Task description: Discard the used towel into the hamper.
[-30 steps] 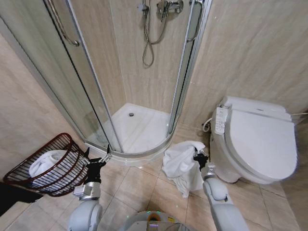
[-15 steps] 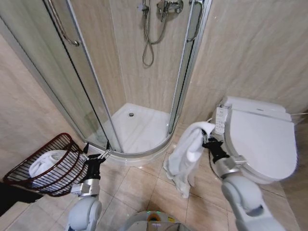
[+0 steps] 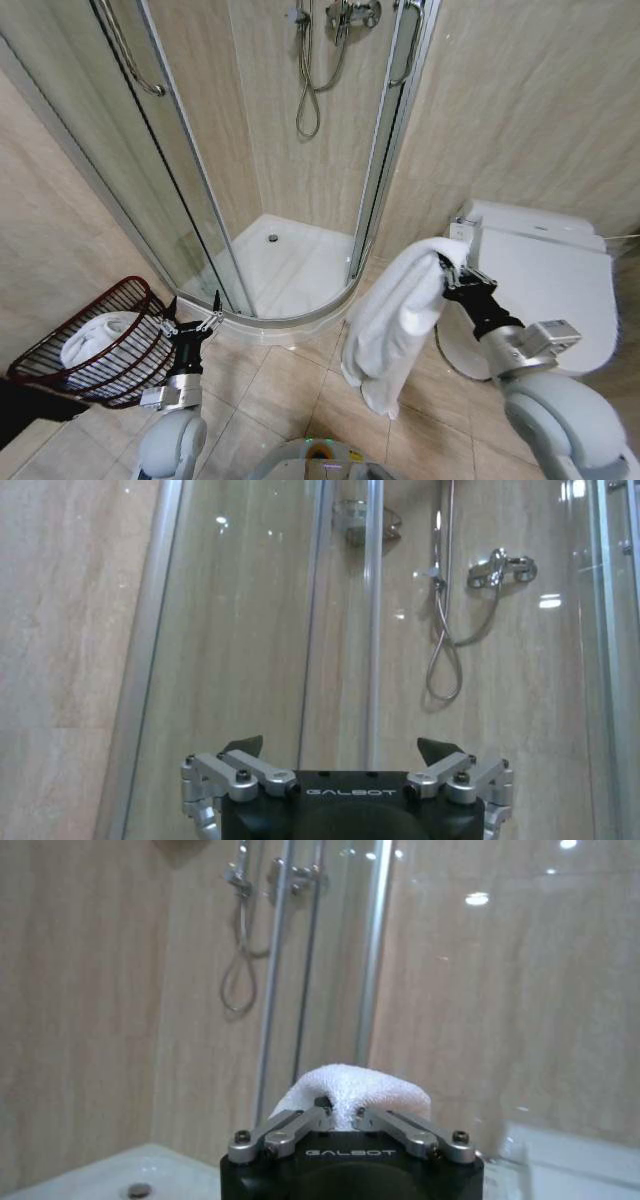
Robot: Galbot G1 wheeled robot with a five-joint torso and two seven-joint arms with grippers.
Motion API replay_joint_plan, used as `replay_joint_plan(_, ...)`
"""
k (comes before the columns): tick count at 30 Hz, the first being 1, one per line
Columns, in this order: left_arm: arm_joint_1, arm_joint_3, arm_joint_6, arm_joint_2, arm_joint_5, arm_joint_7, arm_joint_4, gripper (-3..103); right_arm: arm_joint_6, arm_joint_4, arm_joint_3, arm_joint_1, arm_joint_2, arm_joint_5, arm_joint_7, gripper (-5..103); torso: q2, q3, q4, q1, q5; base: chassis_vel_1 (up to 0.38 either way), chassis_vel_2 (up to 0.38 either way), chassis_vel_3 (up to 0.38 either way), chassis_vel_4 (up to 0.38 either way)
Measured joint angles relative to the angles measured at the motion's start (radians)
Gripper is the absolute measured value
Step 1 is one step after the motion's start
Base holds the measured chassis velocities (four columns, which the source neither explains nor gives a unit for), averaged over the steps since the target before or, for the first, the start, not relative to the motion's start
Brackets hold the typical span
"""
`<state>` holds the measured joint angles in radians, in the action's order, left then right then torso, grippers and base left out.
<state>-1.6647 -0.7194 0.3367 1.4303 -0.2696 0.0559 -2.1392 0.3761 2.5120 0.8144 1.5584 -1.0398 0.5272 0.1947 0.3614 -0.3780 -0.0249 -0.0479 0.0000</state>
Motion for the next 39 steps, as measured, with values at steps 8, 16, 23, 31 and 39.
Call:
replay_joint_plan(8,0.013,0.016,-0.034,-0.008,0.003,-0.012,-0.009,100,-0.026,-0.007,-0.044,0.043,-0.067,-0.073,-0.022,3,0.0,0.0,0.0002,0.0,0.0,0.0,0.0,0.0,0.0)
replay_joint_plan(16,0.013,0.017,-0.025,-0.009,0.009,-0.019,-0.003,100,-0.025,-0.009,-0.057,0.043,-0.084,-0.085,-0.026,3,0.0,0.0,0.0002,0.0,0.0,0.0,0.0,0.0,0.0)
replay_joint_plan(23,0.013,0.019,-0.021,-0.004,0.013,-0.015,0.002,100,-0.024,-0.01,-0.069,0.048,-0.094,-0.1,-0.037,3,0.0,0.0,0.0002,0.0,0.0,0.014,-0.016,-0.015,0.013)
replay_joint_plan(31,0.011,0.009,-0.051,-0.012,0.007,-0.005,0.001,100,-0.024,-0.011,-0.073,0.052,-0.102,-0.102,-0.048,3,0.0,0.0,0.0002,0.0,-0.0001,0.097,-0.091,-0.098,0.087)
replay_joint_plan(39,0.014,0.009,-0.064,-0.009,0.006,-0.005,-0.006,100,-0.025,-0.011,-0.074,0.049,-0.103,-0.102,-0.05,3,0.0,0.0,0.0002,0.0,0.0001,0.094,-0.075,-0.077,0.097)
